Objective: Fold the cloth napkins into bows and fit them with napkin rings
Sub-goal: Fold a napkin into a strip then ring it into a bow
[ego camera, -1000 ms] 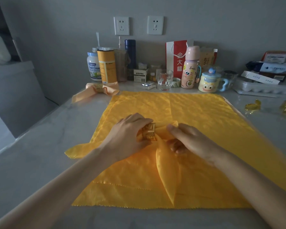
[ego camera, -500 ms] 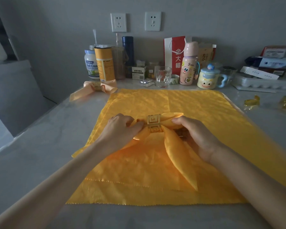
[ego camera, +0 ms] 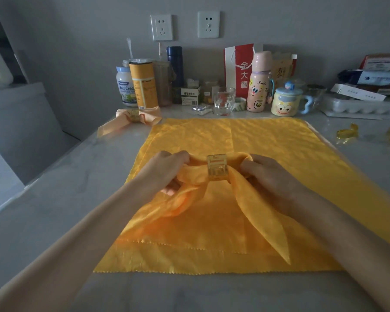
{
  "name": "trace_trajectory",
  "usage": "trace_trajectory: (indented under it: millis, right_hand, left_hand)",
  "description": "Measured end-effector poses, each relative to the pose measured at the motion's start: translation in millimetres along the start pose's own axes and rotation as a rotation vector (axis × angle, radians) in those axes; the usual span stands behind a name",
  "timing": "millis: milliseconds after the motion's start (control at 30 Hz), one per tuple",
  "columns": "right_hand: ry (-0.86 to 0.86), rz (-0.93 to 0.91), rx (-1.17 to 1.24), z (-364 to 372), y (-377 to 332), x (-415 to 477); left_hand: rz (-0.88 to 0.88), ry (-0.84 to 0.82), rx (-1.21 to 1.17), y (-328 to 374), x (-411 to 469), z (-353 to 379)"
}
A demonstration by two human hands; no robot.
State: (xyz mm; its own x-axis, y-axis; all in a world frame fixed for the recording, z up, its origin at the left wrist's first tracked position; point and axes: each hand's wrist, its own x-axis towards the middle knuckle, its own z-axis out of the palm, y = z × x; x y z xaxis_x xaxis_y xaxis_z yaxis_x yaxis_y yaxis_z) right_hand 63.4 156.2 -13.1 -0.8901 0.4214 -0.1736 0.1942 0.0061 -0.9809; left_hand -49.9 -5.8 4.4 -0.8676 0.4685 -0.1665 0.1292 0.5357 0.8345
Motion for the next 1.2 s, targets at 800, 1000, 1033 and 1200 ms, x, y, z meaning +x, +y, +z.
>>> trace_trajectory:
  millis: [800, 1000, 1033, 1200]
  right_hand:
    - [-0.072, -0.162, 0.016, 14.0, 3.1, -10.1]
    - [-0.058, -0.168, -0.027, 10.1, 4.5, -5.7]
    - [-0.069, -0.169, -0.021, 9.2, 4.2, -5.2]
    - [-0.041, -0.098, 0.118, 1.8, 0.3, 2.8]
  left_hand:
    - [0.223, -0.221, -0.539, -2.6, -35.1, 31.5]
    - [0.128, -0.293, -0.601, -2.1, -35.4, 23.4]
    - [0.134, -0.287, -0.612, -0.7, -36.1, 23.2]
    - [0.154, -0.205, -0.6, -2.1, -32.9, 23.0]
